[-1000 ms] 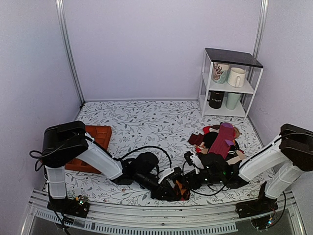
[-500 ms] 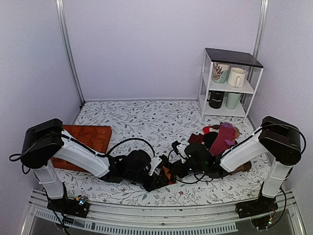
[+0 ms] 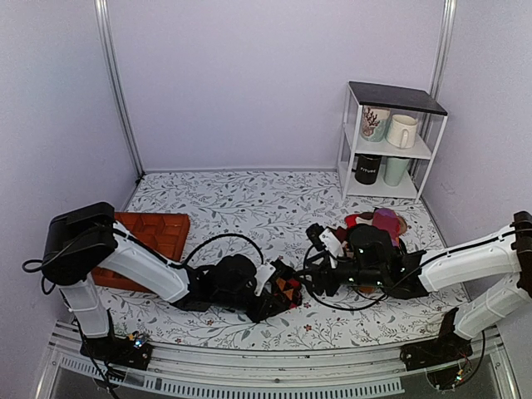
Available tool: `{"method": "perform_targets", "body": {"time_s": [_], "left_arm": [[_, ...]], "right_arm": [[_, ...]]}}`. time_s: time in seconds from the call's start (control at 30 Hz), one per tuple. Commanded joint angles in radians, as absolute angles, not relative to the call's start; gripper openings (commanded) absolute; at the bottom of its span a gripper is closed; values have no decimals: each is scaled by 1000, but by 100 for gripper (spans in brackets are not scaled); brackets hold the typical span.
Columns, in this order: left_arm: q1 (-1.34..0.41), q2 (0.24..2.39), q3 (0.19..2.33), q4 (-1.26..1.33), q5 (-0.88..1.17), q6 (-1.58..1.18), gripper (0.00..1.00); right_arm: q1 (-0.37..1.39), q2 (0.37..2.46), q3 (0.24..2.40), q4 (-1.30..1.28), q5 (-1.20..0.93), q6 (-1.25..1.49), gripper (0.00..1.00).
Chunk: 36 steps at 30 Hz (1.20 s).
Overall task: Roll the socks
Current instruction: Roll the sock at the center of the board.
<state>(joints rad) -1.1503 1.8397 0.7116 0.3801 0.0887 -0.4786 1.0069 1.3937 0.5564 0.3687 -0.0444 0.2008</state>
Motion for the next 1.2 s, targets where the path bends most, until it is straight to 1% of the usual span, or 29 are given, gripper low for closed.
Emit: {"method": "perform_targets", "body": {"time_s": [0.0,0.13,0.4,0.53,0.67,0.9,1.17], "left_arm": [[-1128,1951,619,-10,114,-450,0],[-1128,2008,626,-7,166,-452,0],[-1124,2009,618,2,203,-456,0],[-1124,2018,616,11,228,-454,0],[-1124,2017,606,26,245,-458,0],[-1123,2026,604,39,260,-456,0],[-1123,2036,609,40,266,-453,0]], "right_arm": [[1006,1396,491,384,-274,68,57],[1006,1437,418,537,-364,-19,60],[996,1564,386,834,-368,-115,61],[982,1619,426,854,-375,-170,61],[939,1653,437,867,-459,-204,61],[911,1722,456,865,-556,-191,60],[912,1807,465,898,-592,-163,58]]}}
